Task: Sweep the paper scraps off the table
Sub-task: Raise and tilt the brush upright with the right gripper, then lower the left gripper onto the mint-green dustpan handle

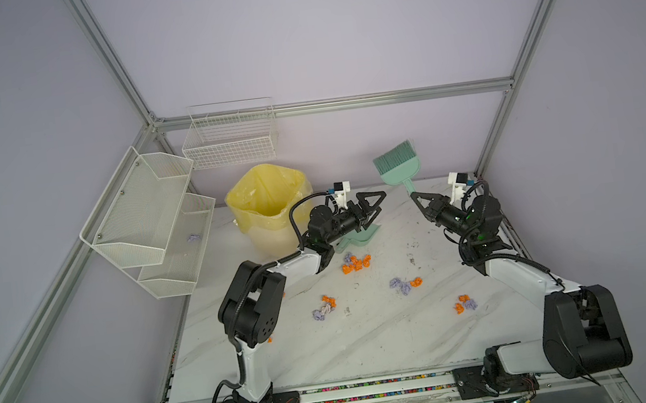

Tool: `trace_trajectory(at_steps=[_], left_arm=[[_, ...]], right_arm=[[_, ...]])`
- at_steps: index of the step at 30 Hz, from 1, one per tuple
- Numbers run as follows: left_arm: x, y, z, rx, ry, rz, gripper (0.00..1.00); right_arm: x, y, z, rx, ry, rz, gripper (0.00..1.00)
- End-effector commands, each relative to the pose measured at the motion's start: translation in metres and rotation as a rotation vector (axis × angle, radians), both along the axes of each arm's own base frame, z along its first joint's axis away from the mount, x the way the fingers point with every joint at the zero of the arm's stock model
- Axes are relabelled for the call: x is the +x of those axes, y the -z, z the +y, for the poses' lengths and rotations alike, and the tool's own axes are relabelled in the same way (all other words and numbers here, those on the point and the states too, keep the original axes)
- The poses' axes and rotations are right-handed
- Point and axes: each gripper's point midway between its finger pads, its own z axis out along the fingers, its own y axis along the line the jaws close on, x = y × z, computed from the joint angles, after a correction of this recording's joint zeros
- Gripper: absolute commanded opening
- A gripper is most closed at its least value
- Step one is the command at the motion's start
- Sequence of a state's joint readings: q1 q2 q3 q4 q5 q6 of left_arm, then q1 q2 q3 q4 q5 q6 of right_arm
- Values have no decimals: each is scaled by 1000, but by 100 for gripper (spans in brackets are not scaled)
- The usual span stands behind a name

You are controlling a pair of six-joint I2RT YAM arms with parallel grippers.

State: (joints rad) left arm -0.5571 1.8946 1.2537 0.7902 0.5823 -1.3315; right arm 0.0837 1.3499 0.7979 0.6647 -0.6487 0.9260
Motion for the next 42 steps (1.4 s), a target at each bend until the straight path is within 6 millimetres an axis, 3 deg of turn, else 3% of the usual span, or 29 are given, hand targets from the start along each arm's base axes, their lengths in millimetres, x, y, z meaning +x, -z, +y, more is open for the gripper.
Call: trace_trajectory(at_steps=[1,9,13,16,28,34,42], left_arm=[[-27,16,12,215,37,-62,100],[-43,74,61,832,11,-142,100],[-34,110,86,1103,23,-153,100],[-23,124,95,1228,43,-163,100],[10,138,118,1417,-43,-176,88],[18,155,137,1574,-14,-162,80],[29,160,149,1588,-16,-135,76]], right_arm=[[-2,4,-6,-103,-5,44,0],[-2,16,-24,-248,69,101,0],[-5,26,-27,-281,83,138,0],[-8,33,-28,-281,83,154,0],[-15,40,-35,-319,116,189,0],[-22,46,-35,-343,102,194,0],[-20,63,-30,-362,58,211,0]])
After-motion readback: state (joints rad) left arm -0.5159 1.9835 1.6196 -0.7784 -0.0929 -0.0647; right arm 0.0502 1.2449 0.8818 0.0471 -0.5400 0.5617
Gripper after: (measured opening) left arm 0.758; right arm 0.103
